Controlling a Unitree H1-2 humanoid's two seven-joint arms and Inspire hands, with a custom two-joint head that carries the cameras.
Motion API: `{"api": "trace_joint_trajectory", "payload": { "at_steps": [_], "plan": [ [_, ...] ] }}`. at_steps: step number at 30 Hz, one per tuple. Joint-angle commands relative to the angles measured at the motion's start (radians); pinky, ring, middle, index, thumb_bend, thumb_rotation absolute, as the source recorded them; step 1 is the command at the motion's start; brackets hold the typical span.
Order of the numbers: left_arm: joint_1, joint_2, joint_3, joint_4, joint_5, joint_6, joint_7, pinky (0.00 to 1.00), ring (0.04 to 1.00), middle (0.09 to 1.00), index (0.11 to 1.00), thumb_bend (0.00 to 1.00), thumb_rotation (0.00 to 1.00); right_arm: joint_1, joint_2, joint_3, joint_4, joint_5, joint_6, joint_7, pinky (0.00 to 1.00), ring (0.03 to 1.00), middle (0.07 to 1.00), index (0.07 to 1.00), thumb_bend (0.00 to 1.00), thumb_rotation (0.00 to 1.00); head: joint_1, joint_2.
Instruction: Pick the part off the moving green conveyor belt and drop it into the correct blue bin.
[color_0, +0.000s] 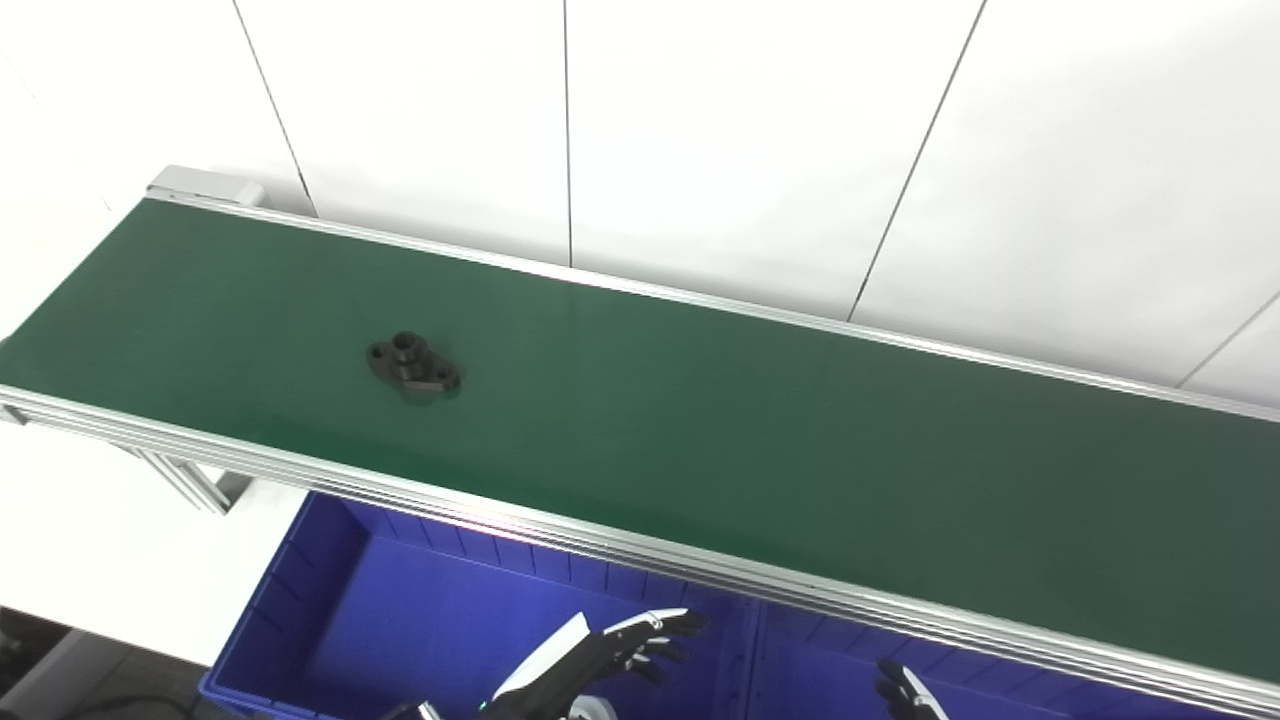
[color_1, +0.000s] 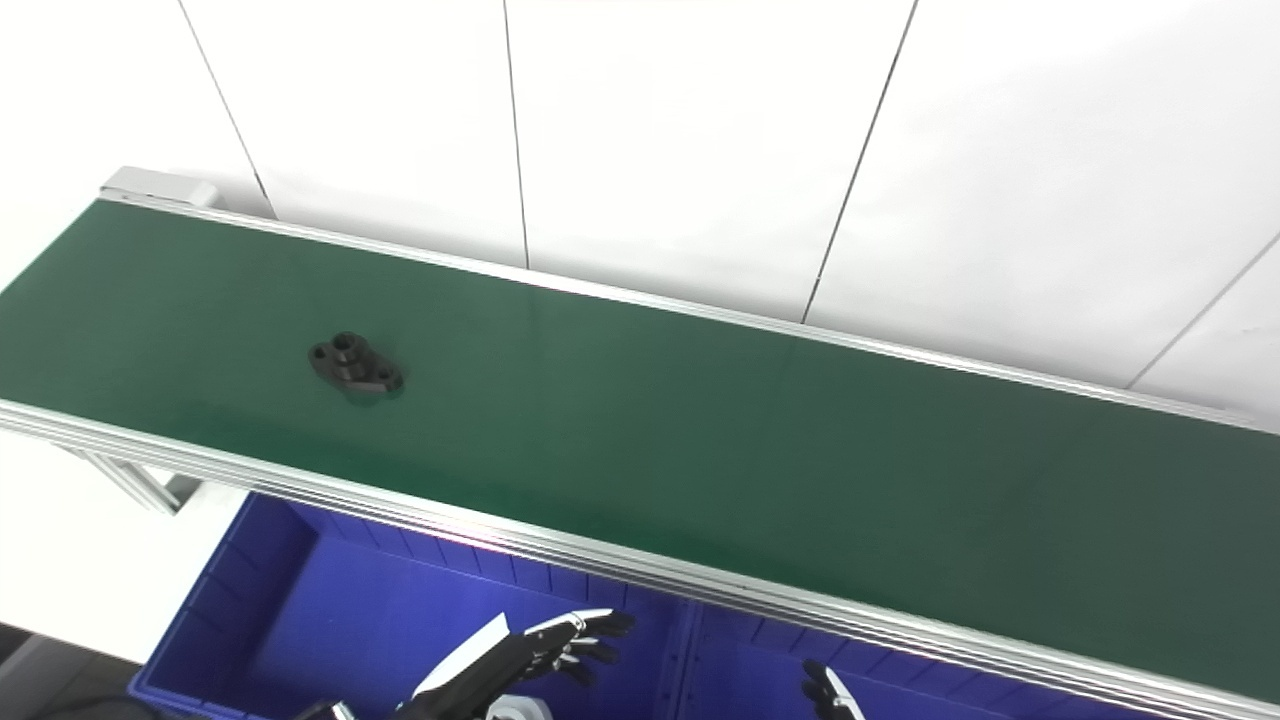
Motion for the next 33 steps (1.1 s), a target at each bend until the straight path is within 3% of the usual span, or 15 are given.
{"api": "trace_joint_trajectory", "payload": {
  "at_steps": [1, 11, 16, 33],
  "plan": [
    [-0.002, -0.008, 0.0, -0.011, -0.014, -0.037, 0.012, 0.72, 0.819, 0.886, 0.867, 0.74, 0.04, -0.007, 0.002, 0.002, -0.008, -0.009, -0.062, -0.026, 0.86, 0.904, 0.9, 0.943, 0.81, 0.0, -0.006, -0.009],
    [-0.012, -0.011, 0.008, 0.019, -0.022, -0.042, 0.012, 0.68, 0.805, 0.885, 0.865, 0.69, 0.08, -0.015, 0.004, 0.011, 0.024, 0.003, -0.072, -0.044, 0.82, 0.885, 0.891, 0.932, 0.83, 0.0, -0.043, -0.035],
    [-0.014, -0.01, 0.01, 0.024, -0.029, -0.036, 0.008, 0.67, 0.812, 0.893, 0.868, 0.69, 0.12, -0.017, 0.006, 0.012, 0.025, 0.002, -0.066, -0.045, 0.79, 0.874, 0.887, 0.927, 0.83, 0.0, -0.052, -0.036],
    [-0.016, -0.019, 0.013, 0.036, -0.042, -0.073, 0.009, 0.68, 0.809, 0.879, 0.869, 0.68, 0.13, -0.017, -0.003, 0.003, 0.039, 0.024, -0.099, -0.047, 0.8, 0.872, 0.886, 0.925, 0.82, 0.0, -0.06, -0.04]
  ]
}}
